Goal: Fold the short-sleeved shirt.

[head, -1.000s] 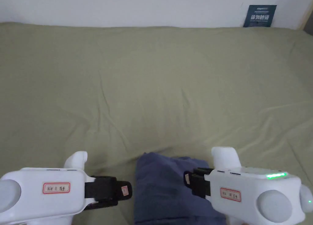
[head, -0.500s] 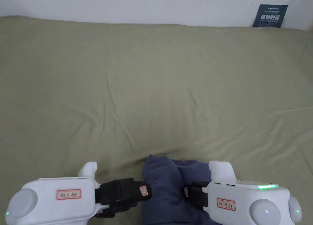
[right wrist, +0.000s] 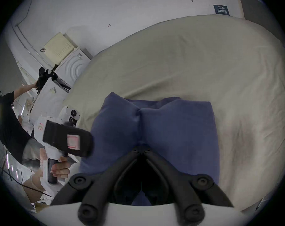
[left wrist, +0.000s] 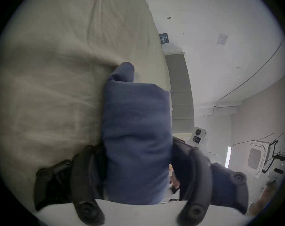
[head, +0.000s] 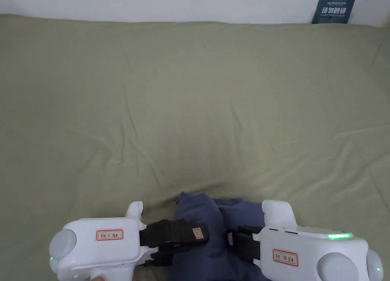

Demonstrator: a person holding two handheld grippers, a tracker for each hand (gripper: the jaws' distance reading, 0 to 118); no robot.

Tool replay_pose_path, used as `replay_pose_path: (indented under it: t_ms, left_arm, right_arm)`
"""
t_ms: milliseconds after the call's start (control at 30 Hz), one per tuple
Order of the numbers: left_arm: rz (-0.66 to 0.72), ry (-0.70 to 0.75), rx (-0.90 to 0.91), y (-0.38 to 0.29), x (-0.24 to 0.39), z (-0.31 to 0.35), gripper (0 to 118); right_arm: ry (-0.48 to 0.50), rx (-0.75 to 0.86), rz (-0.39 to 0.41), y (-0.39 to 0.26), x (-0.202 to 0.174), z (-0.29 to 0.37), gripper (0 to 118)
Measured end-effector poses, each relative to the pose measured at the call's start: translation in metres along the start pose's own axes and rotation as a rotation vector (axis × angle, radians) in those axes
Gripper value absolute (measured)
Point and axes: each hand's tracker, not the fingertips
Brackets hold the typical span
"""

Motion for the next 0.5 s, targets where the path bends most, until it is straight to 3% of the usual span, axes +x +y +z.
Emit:
replay_pose_path:
  t_ms: [67, 167, 500]
  left_arm:
    - [0.017, 0.019, -0.002, 0.000, -0.002, 0.000, 48]
    - [0.022, 0.007, -0.004, 0.001, 0.003, 0.005, 40]
    - [-0.091, 0.123, 0.038, 0.033, 0.021, 0.078, 35]
  right_arm:
    - [-0.013, 0.001, 0.000, 0.001, -0.003, 0.002, 0]
    - [-0.019, 0.018, 0.015, 0.004, -0.009, 0.010, 0]
    - [0.005, 0.131, -0.009, 0.026, -0.023, 0.038, 0]
